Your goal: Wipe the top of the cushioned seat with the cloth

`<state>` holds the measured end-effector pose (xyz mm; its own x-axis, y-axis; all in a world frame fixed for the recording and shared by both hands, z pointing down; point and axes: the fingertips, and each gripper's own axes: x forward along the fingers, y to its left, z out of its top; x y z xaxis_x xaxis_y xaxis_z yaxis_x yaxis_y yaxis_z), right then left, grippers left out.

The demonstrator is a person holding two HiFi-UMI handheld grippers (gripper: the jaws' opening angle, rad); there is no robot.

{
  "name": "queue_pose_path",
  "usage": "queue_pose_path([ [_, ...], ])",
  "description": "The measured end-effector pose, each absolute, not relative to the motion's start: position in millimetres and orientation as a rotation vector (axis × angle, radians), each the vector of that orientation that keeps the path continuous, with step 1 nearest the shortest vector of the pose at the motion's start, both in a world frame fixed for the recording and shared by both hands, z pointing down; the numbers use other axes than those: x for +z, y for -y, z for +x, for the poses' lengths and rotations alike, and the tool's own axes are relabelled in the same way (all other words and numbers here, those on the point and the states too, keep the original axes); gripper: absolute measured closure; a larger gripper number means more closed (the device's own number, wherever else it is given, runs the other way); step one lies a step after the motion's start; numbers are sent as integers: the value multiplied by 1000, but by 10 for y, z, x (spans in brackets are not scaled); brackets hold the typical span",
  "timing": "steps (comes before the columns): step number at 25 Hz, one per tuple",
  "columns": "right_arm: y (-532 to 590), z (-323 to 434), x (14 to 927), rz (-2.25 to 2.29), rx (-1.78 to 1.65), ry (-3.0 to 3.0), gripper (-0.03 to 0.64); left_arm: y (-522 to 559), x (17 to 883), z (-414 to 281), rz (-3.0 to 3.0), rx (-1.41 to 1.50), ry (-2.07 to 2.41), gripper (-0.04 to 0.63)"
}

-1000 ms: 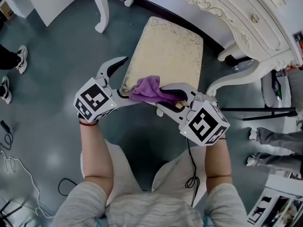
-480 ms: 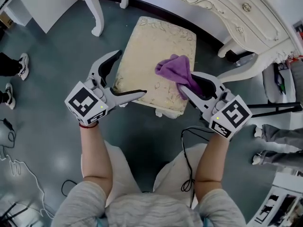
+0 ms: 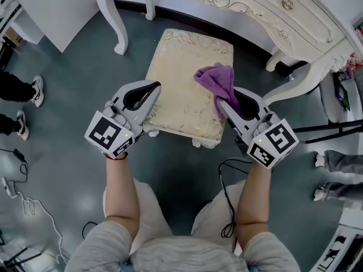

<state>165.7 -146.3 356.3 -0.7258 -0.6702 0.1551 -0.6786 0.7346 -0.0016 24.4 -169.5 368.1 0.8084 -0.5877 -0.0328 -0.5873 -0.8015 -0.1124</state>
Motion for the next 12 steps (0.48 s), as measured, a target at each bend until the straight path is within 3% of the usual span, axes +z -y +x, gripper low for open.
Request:
queue_pose_path([
  [12, 1569, 1866, 3491, 1234, 112, 2830, 505, 1752, 3664, 222, -2864, -2, -998, 583],
])
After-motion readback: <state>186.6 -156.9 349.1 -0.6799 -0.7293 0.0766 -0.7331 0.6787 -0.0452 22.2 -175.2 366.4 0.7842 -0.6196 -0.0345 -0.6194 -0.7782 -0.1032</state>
